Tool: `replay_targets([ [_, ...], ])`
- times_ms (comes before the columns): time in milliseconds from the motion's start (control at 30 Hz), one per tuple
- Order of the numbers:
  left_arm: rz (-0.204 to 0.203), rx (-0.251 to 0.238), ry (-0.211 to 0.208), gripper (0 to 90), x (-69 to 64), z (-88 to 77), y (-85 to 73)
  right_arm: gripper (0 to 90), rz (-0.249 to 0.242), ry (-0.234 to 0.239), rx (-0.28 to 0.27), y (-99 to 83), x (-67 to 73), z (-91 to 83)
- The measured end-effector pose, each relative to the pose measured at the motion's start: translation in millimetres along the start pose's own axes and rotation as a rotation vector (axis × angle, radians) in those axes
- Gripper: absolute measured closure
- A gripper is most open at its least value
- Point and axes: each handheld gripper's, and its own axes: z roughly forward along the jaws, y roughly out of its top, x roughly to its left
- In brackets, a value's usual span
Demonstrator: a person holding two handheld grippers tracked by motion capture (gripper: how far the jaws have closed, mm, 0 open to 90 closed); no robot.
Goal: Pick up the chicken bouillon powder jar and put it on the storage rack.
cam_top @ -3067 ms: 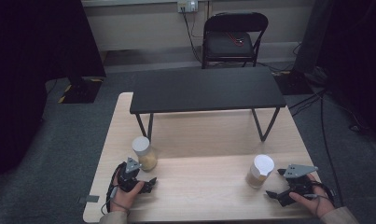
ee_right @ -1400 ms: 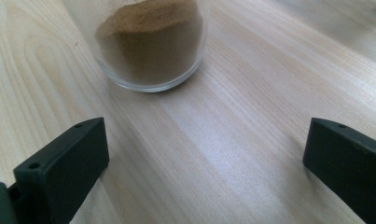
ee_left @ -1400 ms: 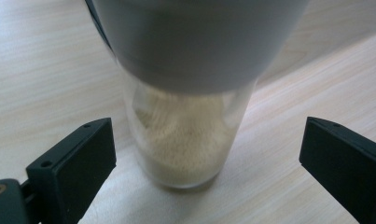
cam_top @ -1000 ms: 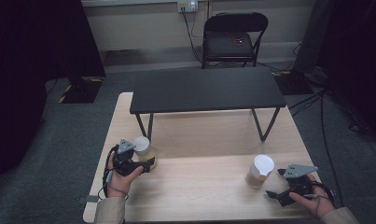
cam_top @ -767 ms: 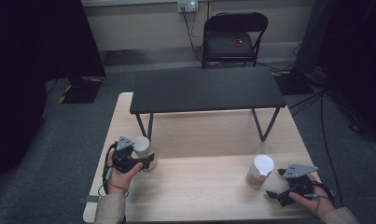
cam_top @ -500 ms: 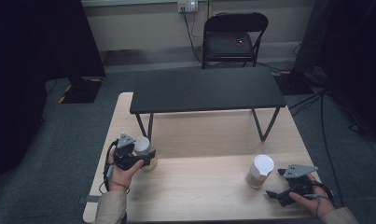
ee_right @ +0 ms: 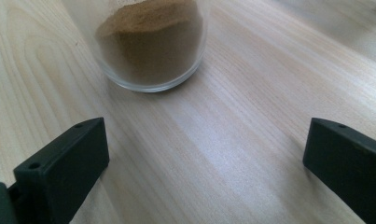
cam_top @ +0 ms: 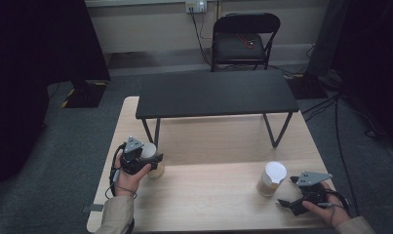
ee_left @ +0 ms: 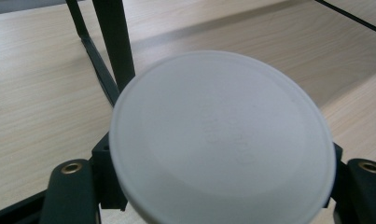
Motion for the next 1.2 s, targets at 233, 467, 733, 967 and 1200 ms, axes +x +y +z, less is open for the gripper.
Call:
replay_targets([
  [233,0.015,-0.011,0.0,33.1,1.4,-0.3,-1.8,0.0,0.0,0.0,0.0,0.0,0.0,0.0],
  [467,0.032,-0.02,-0.008,33.5,2.2,-1.0,-3.8,0.0,0.002,0.0,0.001,0.2,0.1,-0.1],
  [733,0.041,-0.015,-0.027,33.7,0.8,0.3,-1.9,0.0,0.001,0.0,0.0,0.0,0.1,0.0],
  [967,0.046,-0.007,-0.059,33.7,-2.9,3.1,3.0,0.0,0.001,0.0,0.0,0.0,0.1,0.0],
  [1200,0.049,-0.012,-0.092,33.7,-8.6,6.3,9.3,0.0,0.001,0.0,0.0,0.0,0.1,0.0],
])
